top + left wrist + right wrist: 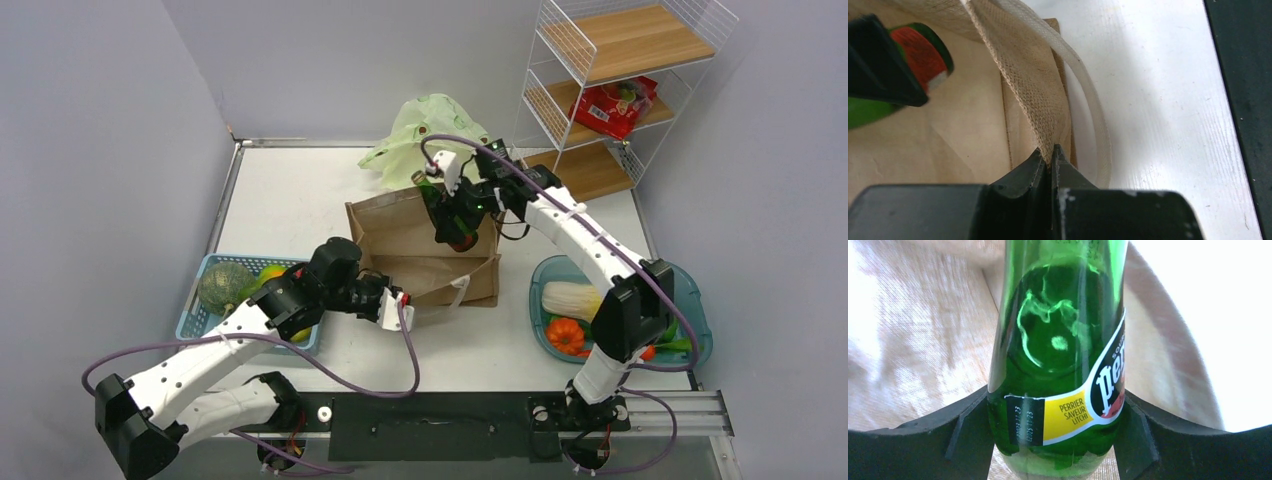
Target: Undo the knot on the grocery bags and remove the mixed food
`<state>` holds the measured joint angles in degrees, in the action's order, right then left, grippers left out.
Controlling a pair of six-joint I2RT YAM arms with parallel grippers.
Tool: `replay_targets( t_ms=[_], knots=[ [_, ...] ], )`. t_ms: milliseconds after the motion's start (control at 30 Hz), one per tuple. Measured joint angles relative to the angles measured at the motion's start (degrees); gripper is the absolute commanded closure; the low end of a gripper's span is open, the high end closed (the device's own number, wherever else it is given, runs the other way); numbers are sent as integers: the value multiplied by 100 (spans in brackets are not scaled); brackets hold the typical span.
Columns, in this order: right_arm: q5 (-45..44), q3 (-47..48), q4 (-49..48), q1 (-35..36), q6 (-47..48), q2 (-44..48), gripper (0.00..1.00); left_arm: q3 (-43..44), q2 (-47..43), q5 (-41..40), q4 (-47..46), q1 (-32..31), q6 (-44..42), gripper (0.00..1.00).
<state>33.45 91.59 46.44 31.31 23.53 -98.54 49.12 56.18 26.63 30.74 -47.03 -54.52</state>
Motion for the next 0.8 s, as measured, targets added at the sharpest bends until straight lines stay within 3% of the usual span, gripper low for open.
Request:
replay_targets(
  t_ms=[500,800],
  knots=[
    [105,-52,-2144,-693,-3630,1410,100,249,382,420,-361,693,184,100],
    [-208,332,-2378,-1764,-4564,1805,100,341,483,496,-358,756,105,100]
  ],
)
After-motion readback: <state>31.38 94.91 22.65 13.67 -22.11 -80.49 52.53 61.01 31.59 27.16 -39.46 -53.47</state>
